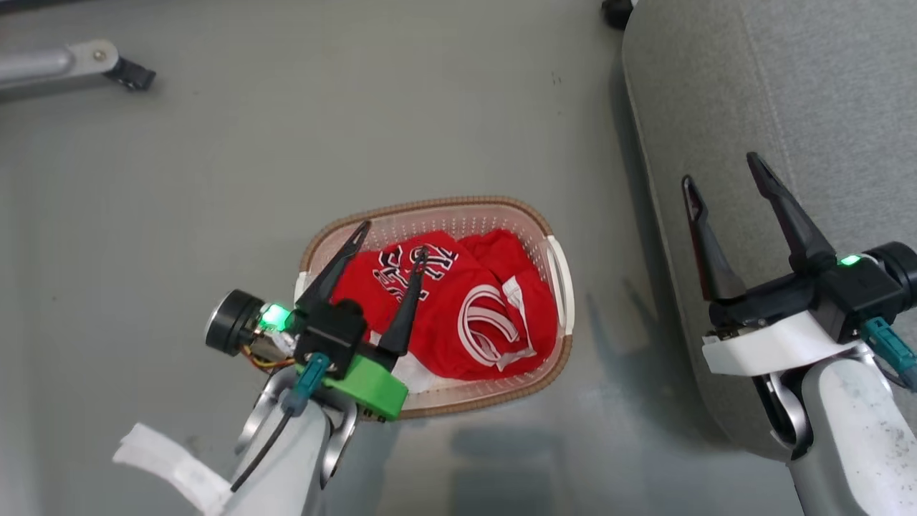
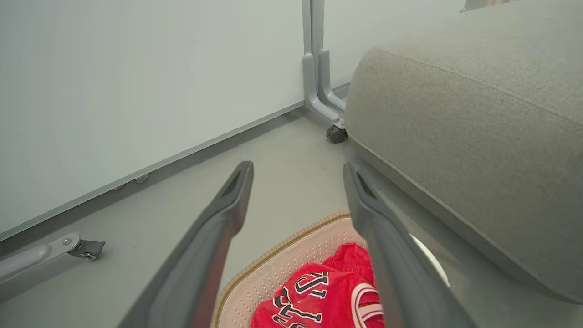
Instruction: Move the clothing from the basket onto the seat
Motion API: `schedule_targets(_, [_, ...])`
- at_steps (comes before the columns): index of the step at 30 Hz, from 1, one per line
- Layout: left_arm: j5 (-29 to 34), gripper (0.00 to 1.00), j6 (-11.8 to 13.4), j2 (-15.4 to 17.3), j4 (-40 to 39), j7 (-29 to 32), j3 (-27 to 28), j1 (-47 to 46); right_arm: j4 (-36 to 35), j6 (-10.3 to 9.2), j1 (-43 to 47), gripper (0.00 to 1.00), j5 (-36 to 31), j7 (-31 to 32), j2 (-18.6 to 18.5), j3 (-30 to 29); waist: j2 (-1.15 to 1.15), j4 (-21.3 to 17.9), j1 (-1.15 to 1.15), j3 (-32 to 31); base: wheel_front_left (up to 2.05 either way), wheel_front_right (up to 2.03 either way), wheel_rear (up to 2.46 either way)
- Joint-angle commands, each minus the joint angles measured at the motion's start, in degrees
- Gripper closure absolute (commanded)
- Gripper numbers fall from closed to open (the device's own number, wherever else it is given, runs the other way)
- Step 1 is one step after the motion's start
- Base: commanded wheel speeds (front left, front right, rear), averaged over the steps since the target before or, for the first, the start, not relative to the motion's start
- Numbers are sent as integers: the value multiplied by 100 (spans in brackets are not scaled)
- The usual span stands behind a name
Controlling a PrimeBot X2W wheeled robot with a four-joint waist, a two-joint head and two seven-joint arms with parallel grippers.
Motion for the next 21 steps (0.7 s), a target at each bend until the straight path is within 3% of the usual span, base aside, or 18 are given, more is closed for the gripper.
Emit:
schedule_targets(1, [119,0,-46,87,224,-4,-176,-340,-48,-2,-151,0,-40,-27,-43,-22,0,11,0,842,0,0,0])
schedule_targets(13, [-11,0,-112,362,2096,-4,-1738,-2169,-179,-2,-671,0,-100,-27,-77,6,0,-219,0,1869,0,0,0])
schedule_targets(21, [-266,0,-113,353,3308,-4,-2627,-3322,-304,-2,-865,0,-117,-28,-85,-88,0,-268,0,2496,0,0,0])
